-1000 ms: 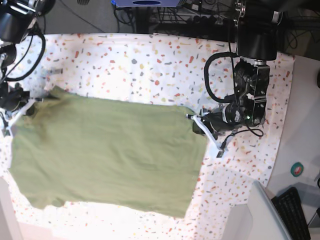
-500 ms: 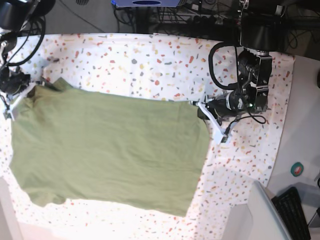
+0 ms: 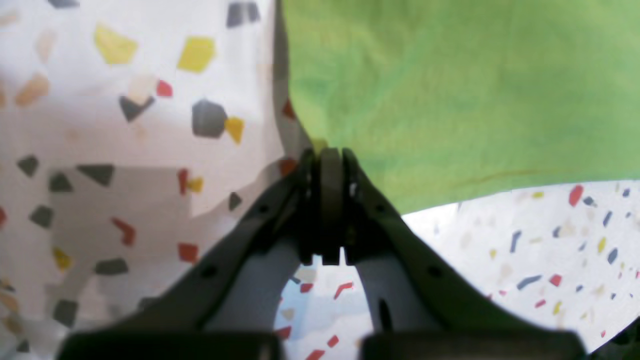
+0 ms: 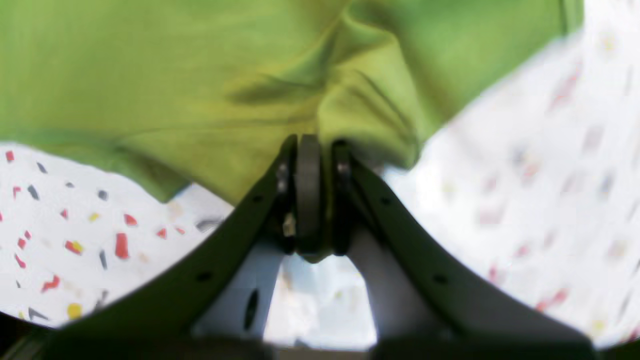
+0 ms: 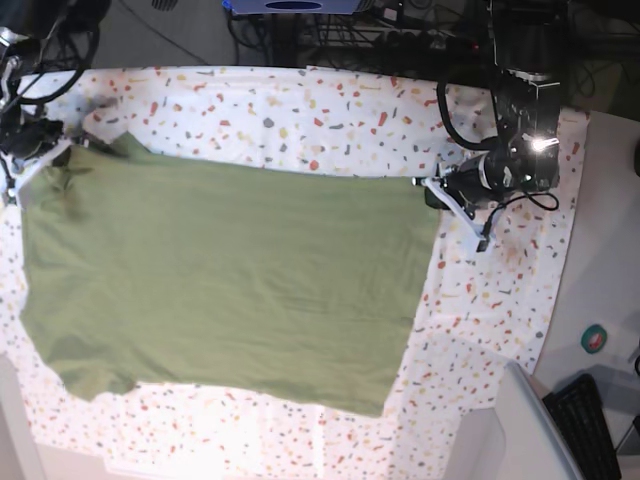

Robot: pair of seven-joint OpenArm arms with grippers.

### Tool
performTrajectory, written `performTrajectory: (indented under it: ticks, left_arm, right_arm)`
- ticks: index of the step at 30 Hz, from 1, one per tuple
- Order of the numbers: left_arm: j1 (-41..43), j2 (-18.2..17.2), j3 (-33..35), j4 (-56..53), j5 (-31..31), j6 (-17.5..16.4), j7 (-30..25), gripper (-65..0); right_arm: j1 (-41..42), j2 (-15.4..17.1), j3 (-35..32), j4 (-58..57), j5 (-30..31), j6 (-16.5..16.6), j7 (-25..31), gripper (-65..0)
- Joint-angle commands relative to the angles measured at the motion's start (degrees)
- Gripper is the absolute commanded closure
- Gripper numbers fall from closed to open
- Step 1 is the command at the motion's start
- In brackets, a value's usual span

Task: Layout the t-shirt on the table in an organized manner, then fold the t-shirt properly
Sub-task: 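Release the shirt and move both grippers to its shoulder edges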

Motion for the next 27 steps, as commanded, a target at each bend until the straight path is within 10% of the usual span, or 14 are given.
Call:
performTrajectory:
  ticks: [1, 8, 11, 22, 27]
  left_arm:
    - [-0.60, -0.67, -0.21, 1.00, -0.26, -0.28, -0.36, 0.0]
    - [2.66, -0.58, -0.39, 5.49, -0.44, -0.28, -0.63, -39.0]
    - [4.68, -0.41, -2.76, 10.32, -0.44, -0.28, -0.36, -45.3]
    - [9.78, 2.85, -10.14, 28.96, -0.44, -0.28, -0.19, -42.5]
    - [0.72, 3.11, 0.58, 15.60, 0.00, -0.28, -0.45, -4.1]
  right_arm:
    - [0.29, 1.24, 1.73, 0.98, 0.11, -0.11, -0.70, -13.2]
    - [-1.03, -1.40, 10.61, 2.22, 0.46, 0.15, -2.46, -19.5]
    - [-1.64, -3.15, 12.72, 5.29, 0.46, 0.24, -2.46, -19.7]
    - [-4.98, -5.00, 12.37, 18.30, 0.19, 0.24, -1.31, -18.9]
    - [-1.20, -1.66, 6.30, 10.22, 0.02, 0.24, 6.69, -11.0]
